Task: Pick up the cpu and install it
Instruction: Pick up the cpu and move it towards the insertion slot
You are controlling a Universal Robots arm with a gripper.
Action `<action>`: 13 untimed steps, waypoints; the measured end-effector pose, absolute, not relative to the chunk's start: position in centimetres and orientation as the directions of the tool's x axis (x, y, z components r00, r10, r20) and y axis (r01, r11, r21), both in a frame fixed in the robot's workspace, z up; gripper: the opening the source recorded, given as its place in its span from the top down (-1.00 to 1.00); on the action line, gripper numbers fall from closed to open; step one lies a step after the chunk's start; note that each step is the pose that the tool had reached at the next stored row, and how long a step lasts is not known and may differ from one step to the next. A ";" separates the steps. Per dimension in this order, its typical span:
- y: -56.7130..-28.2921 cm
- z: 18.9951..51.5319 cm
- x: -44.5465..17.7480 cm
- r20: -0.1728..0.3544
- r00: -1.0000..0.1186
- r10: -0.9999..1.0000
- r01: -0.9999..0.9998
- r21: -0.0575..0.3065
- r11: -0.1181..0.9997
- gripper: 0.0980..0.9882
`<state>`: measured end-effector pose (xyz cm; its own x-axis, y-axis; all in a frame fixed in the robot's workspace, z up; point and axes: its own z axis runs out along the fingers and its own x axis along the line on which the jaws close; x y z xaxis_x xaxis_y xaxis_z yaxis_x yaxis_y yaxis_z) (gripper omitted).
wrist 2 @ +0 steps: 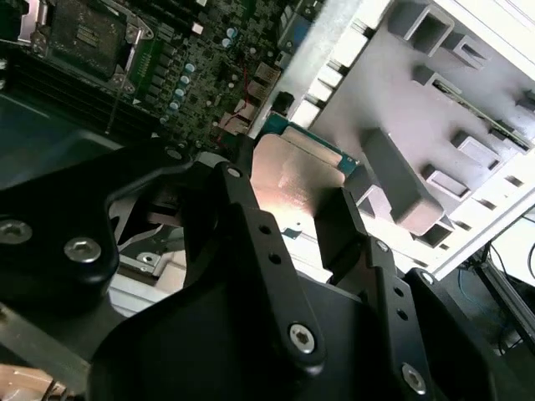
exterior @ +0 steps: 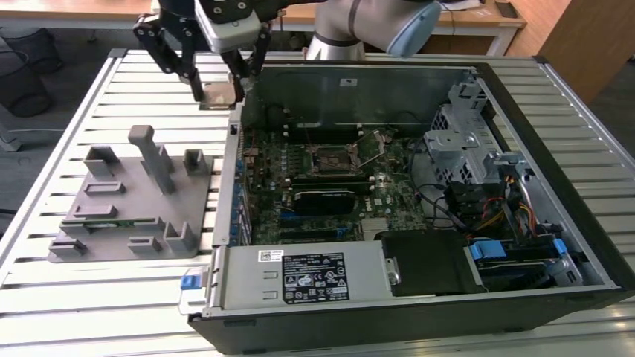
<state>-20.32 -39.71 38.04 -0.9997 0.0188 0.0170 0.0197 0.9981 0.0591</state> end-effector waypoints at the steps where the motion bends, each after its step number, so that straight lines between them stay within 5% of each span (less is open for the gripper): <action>1: -39.7 38.0 -20.0 0.017 -1.000 0.019 0.020 0.059 0.998 0.00; 13: -39.7 38.0 -16.1 0.017 -1.000 0.019 0.020 0.059 0.998 0.00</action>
<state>-16.12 -39.67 38.04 -0.9997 0.0187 0.0171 0.0197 0.9981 0.0590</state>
